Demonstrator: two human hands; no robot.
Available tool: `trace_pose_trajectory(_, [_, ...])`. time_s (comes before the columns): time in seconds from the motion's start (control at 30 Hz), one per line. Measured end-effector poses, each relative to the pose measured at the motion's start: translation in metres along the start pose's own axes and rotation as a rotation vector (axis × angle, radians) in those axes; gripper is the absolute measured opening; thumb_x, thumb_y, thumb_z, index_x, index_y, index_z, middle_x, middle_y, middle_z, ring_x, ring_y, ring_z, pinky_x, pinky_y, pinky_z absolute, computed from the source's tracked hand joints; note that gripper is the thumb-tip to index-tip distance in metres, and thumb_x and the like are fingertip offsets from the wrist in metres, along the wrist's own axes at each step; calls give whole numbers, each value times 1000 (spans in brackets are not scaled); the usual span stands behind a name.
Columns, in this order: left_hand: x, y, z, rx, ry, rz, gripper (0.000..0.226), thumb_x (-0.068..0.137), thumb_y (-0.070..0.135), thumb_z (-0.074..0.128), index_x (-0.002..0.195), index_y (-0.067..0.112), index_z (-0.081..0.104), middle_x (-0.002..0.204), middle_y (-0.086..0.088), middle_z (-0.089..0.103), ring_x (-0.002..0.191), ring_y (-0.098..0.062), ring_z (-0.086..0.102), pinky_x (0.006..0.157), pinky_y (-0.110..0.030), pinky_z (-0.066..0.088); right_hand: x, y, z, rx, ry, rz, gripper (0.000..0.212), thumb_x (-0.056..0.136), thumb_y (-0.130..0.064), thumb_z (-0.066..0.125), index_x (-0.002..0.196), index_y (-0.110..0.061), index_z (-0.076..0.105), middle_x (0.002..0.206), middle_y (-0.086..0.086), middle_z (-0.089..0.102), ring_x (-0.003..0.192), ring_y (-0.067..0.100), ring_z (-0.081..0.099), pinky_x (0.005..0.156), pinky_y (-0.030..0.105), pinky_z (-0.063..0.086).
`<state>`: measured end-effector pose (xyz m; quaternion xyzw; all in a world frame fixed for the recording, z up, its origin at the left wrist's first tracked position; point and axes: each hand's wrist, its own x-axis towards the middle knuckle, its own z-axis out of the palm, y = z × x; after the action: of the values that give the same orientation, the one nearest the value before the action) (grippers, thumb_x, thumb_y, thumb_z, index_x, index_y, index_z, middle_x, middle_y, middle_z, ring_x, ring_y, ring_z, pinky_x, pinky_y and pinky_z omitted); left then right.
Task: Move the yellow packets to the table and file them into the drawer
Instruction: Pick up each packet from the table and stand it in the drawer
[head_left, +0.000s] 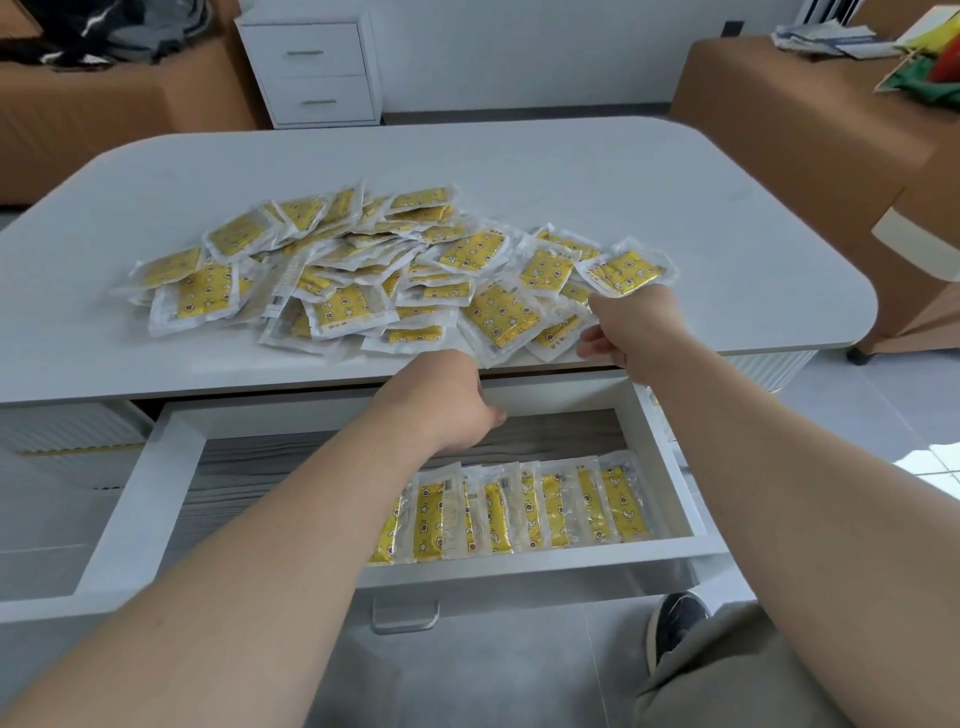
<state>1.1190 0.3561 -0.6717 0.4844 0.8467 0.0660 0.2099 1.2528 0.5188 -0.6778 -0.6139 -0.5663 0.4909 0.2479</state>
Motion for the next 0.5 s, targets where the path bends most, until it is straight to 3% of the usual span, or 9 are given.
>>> trace_pose_trajectory(0.17, [0,-1,0,-2,-1,-1,31,89,48,69,99,18,69,96,1,65,90,-21,62,75,-32,53,-2,-1,3,-256,29,-110,34,93,-42,65,93,-9,56,69,6,71,50,17,67,46,22,41])
trace_pose_trajectory(0.23, [0,0,0,0,1,-4,32,89,47,69,99,17,69,97,0,65,90,-21,62,74,-32,53,-3,-1,5,-388,32,-175,42,91,-49,66,90,-10,51,68,2,64,59,18,63,49,25,38])
trace_pose_trajectory(0.4, [0,2,0,8,7,-1,33,90,48,68,102,17,69,96,-1,65,90,-22,62,73,-32,53,-6,-3,7,-586,-10,-212,45,90,-50,69,81,-9,53,73,4,59,67,20,57,53,29,44])
trace_pose_trajectory(0.5, [0,2,2,11,7,2,35,89,48,68,102,16,68,96,-1,65,89,-22,63,75,-33,55,-8,-5,10,-582,-22,-198,49,91,-44,72,116,-2,65,107,12,71,94,29,67,78,36,55])
